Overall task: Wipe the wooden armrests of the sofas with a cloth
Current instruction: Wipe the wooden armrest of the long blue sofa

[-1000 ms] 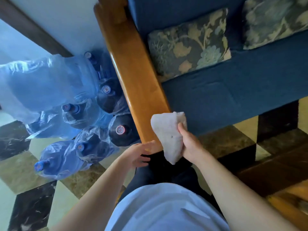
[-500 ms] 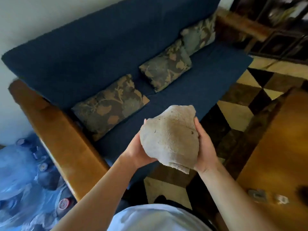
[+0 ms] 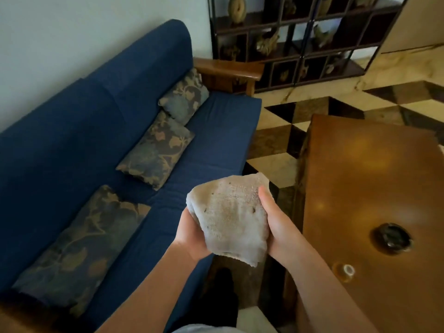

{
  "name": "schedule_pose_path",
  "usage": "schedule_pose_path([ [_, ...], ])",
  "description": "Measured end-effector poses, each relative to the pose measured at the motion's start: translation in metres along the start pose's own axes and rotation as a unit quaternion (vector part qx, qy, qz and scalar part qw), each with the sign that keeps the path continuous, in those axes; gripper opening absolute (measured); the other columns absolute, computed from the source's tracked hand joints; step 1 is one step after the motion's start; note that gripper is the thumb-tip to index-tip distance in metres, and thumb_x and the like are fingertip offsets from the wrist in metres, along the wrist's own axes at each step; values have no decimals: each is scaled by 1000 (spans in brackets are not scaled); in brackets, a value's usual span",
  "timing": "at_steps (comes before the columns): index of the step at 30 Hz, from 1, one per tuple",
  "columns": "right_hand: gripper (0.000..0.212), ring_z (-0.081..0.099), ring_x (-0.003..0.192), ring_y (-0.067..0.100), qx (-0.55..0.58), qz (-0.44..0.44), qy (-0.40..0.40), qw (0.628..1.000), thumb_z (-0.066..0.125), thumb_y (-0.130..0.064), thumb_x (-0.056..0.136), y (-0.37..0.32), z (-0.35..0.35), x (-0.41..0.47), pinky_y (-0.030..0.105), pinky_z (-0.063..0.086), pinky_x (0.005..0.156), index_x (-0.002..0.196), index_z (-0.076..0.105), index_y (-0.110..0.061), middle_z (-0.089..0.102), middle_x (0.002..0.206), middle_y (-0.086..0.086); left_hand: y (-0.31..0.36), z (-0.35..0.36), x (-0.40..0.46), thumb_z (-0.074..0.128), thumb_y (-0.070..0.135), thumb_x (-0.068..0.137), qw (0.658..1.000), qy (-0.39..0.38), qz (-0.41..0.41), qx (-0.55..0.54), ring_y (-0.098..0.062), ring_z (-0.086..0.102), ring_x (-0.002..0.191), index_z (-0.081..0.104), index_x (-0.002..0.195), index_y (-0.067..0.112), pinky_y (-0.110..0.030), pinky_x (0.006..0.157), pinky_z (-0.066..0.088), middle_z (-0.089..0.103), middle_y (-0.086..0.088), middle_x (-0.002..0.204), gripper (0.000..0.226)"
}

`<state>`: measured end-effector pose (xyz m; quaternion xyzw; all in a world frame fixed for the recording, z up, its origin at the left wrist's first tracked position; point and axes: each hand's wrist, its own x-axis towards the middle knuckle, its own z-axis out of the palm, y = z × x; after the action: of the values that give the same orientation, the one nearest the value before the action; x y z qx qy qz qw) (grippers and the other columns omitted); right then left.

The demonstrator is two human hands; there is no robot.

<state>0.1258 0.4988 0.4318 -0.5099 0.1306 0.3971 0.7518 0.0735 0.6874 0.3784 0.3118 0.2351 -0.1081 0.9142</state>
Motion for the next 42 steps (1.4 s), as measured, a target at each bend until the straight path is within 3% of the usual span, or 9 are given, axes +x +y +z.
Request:
schedule_pose_path([
  [3, 80, 56, 137, 27, -82, -30, 15, 996, 44, -80, 90, -22, -23, 16, 54, 37, 122, 151, 51, -29, 61, 148, 3, 1, 11, 38, 56, 38, 92, 999, -3, -32, 15, -22, 72, 72, 78, 82, 18, -39, 63, 55, 72, -4, 80, 31],
  [5, 81, 52, 141, 27, -136, -55, 31, 989, 45, -81, 90, -43, -46, 27, 53, 33, 123, 152, 49, -30, 57, 152, 2, 7, 20, 68, 57, 61, 93, 998, -20, -65, 9, -29, 76, 96, 82, 102, 20, -51, 79, 58, 78, -8, 103, 48],
  [9, 37, 77, 105, 17, -108, -29, 39, 993, 62, -60, 94, -107, -79, 74, 40, 55, 100, 105, 83, -31, 81, 116, -1, 32, 52, 149, 66, 73, 84, 992, -76, -102, -8, -39, 56, 134, 63, 140, 22, -59, 104, 45, 60, -14, 146, 77],
  [12, 23, 74, 112, 17, -123, -61, -18, 990, 75, -41, 91, -151, -97, 109, 31, 61, 87, 112, 79, -33, 78, 122, -1, 59, 77, 207, 63, 72, 87, 989, -85, -122, -2, -37, 61, 130, 67, 137, 20, -55, 101, 49, 65, -14, 140, 72],
  [17, 53, 70, 121, 23, -99, -93, -81, 987, 75, -20, 87, -229, -120, 177, 29, 60, 91, 138, 60, -20, 75, 128, 2, 118, 125, 291, 66, 70, 86, 993, -48, -100, 34, -35, 70, 117, 77, 121, 17, -51, 93, 54, 74, -13, 124, 65],
  [24, 82, 65, 128, 30, -53, -100, -106, 988, 77, -27, 67, -320, -151, 256, 40, 57, 101, 144, 51, -16, 64, 141, 15, 169, 182, 395, 63, 69, 88, 993, -35, -96, 58, -33, 74, 106, 80, 113, 17, -48, 86, 58, 77, -12, 114, 61],
  [32, 79, 68, 123, 29, 32, -93, -177, 979, 71, -28, 73, -432, -197, 342, 36, 61, 88, 147, 49, -15, 74, 129, 6, 198, 244, 509, 66, 66, 88, 995, -21, -83, 45, -31, 74, 103, 81, 108, 19, -47, 88, 56, 78, -9, 108, 54],
  [38, 56, 59, 137, 28, 80, -88, -175, 977, 52, -50, 102, -504, -206, 398, 48, 52, 108, 150, 53, -21, 61, 149, 10, 225, 278, 578, 69, 67, 84, 997, -19, -65, 27, -33, 73, 107, 78, 118, 18, -47, 87, 56, 77, -10, 114, 60],
  [42, 64, 59, 136, 30, 1, -63, -199, 978, 73, -27, 89, -548, -222, 442, 47, 50, 112, 148, 53, -11, 62, 147, 13, 250, 296, 625, 68, 65, 87, 999, -8, -38, 26, -30, 74, 106, 79, 114, 18, -45, 88, 57, 78, -9, 111, 55],
])
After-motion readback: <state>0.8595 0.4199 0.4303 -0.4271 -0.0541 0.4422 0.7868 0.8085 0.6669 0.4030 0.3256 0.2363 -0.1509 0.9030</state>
